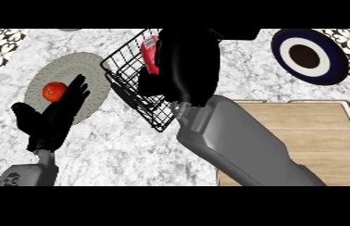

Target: Pick the can from the tray and place it in the tiered basket

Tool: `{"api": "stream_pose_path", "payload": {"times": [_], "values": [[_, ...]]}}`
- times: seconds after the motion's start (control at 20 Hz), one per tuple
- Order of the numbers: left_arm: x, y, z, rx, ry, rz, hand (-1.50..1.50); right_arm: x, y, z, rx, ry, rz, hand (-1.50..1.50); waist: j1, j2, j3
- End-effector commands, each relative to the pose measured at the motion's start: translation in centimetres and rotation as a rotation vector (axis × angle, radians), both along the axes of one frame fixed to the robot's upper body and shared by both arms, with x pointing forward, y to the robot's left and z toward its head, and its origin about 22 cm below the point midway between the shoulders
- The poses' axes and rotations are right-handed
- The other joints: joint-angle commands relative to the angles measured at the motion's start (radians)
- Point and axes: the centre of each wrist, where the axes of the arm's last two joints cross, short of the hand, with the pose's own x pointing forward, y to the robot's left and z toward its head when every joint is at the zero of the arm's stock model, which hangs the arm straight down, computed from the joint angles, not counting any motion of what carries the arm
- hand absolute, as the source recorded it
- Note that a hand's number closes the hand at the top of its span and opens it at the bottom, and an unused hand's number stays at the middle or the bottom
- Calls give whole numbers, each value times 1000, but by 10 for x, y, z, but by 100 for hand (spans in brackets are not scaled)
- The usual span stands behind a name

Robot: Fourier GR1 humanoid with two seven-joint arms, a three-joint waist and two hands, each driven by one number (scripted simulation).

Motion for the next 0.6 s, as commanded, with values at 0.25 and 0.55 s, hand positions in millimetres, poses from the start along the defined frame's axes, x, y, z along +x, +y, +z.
{"api": "stream_pose_path", "payload": {"times": [0.25,0.55], "values": [[3,17,6,-4,-15,13,0,38,10,-36,47,44,-160,150,-6,2,0],[6,4,3,-6,-10,4,0,59,18,-45,14,-55,-188,150,-2,2,0]]}}
